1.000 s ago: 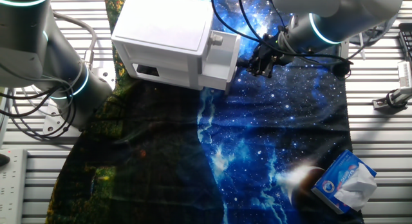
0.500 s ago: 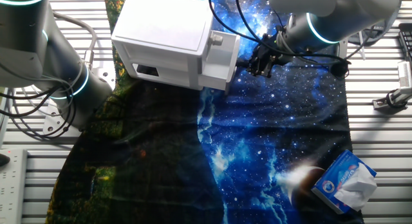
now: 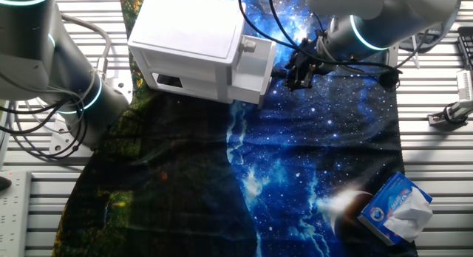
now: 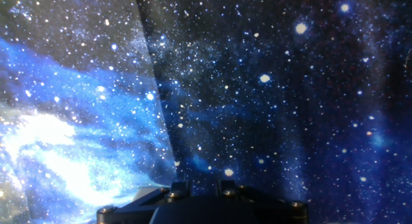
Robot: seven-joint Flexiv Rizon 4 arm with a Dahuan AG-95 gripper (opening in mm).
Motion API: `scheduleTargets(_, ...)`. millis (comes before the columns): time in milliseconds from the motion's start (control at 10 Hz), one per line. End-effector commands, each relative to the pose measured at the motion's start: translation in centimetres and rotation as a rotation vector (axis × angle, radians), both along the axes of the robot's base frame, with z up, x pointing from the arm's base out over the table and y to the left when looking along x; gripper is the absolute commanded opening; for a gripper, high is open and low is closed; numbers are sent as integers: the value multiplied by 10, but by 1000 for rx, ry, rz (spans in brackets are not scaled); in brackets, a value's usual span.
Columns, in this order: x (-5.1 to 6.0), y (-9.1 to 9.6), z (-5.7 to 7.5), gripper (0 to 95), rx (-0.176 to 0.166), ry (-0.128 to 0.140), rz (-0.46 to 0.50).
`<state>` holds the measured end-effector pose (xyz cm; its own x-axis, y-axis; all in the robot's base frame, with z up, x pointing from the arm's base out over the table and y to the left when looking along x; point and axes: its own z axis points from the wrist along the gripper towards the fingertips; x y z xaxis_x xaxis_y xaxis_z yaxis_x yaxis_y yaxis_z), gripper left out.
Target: Grasp the handle and open the drawer
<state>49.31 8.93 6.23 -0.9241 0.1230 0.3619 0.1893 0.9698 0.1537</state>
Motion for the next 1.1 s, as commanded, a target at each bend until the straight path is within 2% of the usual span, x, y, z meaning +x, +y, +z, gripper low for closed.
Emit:
scheduleTargets(100,0,0,4,380,0,-1,2)
scheduleTargets(200,0,0,5,380,0,-1,2)
scheduleTargets(600,0,-1,29,380,3,-3,17)
scheduleTargets(700,0,-2,36,190,4,2,22)
scheduleTargets(800,-1,-2,40,190,-4,5,21)
scheduleTargets(900,-2,-2,44,0,-10,5,24)
scheduleTargets(1100,-3,-5,54,0,-9,4,31)
